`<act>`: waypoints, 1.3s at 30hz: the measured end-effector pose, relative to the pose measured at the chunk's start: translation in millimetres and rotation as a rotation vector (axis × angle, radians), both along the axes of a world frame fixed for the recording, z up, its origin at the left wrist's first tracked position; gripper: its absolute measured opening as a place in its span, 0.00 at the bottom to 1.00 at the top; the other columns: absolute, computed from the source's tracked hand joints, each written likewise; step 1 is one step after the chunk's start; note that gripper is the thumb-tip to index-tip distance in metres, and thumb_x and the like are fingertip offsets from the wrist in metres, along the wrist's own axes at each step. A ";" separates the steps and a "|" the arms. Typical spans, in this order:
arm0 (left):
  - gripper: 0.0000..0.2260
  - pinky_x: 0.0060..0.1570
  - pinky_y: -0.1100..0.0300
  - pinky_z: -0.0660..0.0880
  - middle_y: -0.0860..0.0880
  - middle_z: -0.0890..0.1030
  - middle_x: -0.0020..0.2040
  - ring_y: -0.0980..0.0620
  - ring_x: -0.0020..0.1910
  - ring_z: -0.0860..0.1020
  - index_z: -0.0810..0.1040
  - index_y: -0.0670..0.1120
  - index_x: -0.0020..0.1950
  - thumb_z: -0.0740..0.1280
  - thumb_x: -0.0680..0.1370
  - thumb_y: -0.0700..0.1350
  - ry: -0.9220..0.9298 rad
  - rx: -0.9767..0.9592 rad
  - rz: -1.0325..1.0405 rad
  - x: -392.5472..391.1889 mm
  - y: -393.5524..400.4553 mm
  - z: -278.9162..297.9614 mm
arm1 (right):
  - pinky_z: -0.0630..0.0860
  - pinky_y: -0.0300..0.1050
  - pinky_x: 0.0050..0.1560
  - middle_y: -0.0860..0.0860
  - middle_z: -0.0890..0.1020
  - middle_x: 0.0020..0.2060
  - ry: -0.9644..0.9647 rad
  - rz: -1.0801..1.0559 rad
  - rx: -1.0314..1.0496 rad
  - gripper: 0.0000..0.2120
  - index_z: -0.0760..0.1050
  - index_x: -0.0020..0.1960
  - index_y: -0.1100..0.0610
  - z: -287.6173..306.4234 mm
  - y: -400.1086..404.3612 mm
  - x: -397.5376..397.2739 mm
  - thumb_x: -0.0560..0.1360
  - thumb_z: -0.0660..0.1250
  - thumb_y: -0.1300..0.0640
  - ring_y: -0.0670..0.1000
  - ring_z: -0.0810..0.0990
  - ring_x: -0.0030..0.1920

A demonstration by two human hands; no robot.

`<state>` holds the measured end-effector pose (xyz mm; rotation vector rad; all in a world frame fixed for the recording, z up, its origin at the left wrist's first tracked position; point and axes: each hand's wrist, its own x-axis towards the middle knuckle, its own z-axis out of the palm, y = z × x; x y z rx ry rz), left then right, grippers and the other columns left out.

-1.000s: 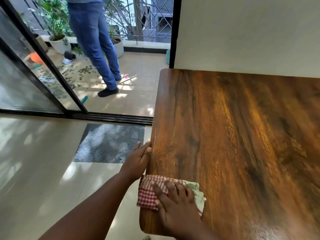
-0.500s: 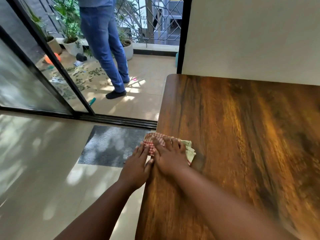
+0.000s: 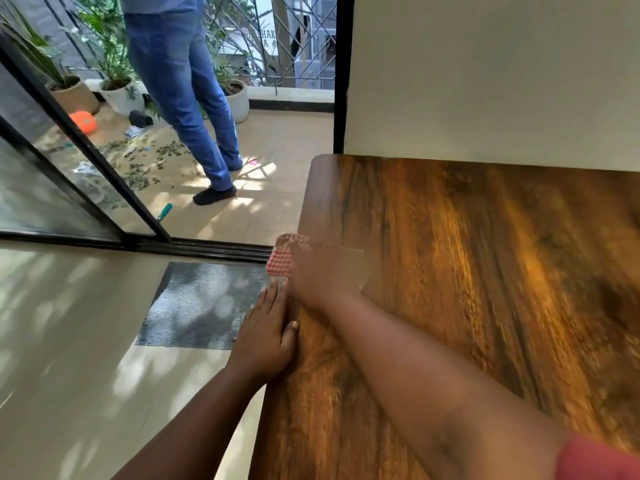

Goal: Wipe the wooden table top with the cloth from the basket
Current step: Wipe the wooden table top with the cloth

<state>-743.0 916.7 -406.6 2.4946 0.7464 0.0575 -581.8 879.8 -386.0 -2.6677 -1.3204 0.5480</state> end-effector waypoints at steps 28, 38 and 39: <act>0.32 0.73 0.49 0.39 0.51 0.42 0.78 0.54 0.75 0.38 0.44 0.52 0.78 0.41 0.77 0.65 0.039 0.036 -0.254 -73.5 -42.5 9.1 | 0.55 0.55 0.65 0.52 0.74 0.65 -0.100 0.138 0.020 0.17 0.78 0.57 0.44 19.7 -176.4 -244.0 0.76 0.54 0.43 0.58 0.72 0.63; 0.30 0.73 0.51 0.34 0.50 0.39 0.78 0.53 0.74 0.34 0.41 0.51 0.78 0.43 0.80 0.62 0.135 0.115 -0.391 -97.2 -63.4 23.0 | 0.50 0.57 0.70 0.52 0.63 0.73 -0.046 0.186 0.044 0.21 0.61 0.72 0.40 18.8 -210.5 -263.4 0.80 0.50 0.43 0.58 0.60 0.71; 0.30 0.73 0.51 0.34 0.49 0.39 0.78 0.52 0.74 0.34 0.41 0.50 0.78 0.43 0.80 0.62 0.143 0.120 -0.396 -97.8 -65.3 23.1 | 0.47 0.57 0.71 0.53 0.61 0.74 -0.042 0.196 0.046 0.22 0.59 0.73 0.40 18.5 -212.9 -263.4 0.80 0.48 0.42 0.58 0.58 0.72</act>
